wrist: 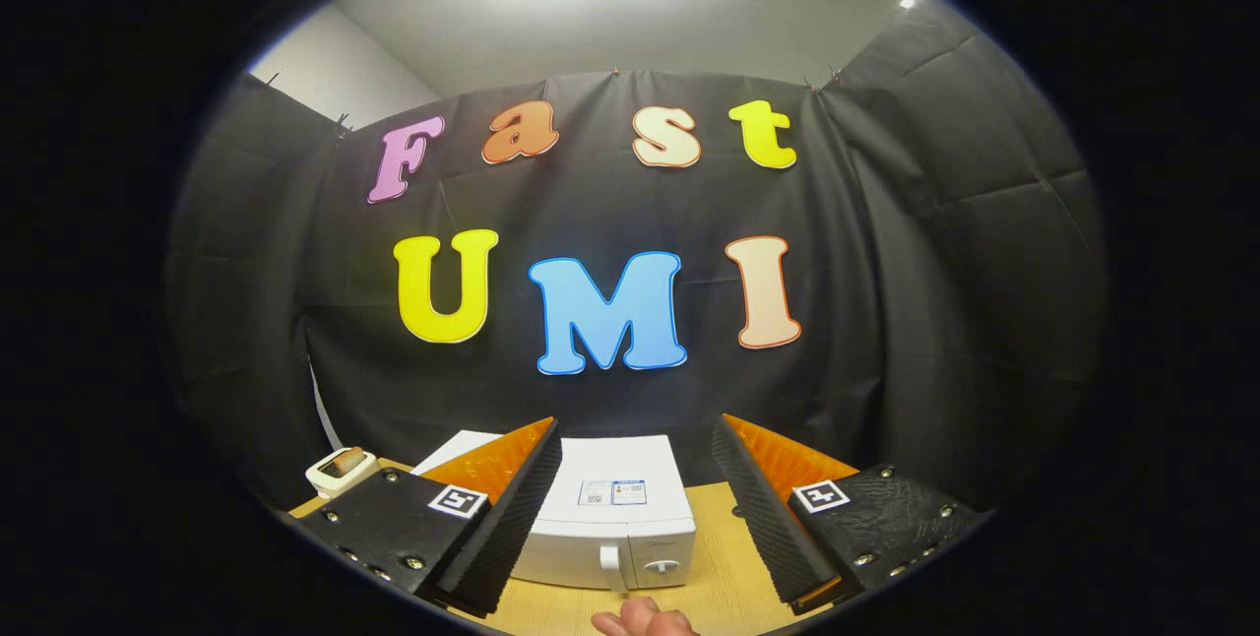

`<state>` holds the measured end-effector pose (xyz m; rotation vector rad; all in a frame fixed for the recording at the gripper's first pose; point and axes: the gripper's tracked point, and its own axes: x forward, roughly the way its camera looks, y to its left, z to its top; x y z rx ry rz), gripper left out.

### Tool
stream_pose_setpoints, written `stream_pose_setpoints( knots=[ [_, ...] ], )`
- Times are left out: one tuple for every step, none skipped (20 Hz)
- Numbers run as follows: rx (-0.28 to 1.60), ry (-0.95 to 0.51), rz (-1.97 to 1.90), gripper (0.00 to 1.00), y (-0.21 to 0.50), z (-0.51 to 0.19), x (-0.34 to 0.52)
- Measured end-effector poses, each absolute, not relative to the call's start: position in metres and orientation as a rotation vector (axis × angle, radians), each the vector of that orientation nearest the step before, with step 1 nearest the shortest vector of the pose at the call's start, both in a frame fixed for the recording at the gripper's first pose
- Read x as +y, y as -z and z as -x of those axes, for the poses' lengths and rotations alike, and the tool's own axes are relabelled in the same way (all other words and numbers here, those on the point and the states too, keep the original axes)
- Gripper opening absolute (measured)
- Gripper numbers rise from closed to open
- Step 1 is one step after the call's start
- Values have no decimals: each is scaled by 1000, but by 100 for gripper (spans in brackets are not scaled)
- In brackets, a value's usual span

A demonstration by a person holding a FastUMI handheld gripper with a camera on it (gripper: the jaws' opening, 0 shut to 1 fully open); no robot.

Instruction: Open the microwave, put the food inside, and close the microwave door.

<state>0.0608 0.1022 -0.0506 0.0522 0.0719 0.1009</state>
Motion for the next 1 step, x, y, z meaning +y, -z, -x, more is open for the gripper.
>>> stream_pose_setpoints(
  knots=[
    [71, -100, -53, 97, 51, -60, 101]
  ],
)
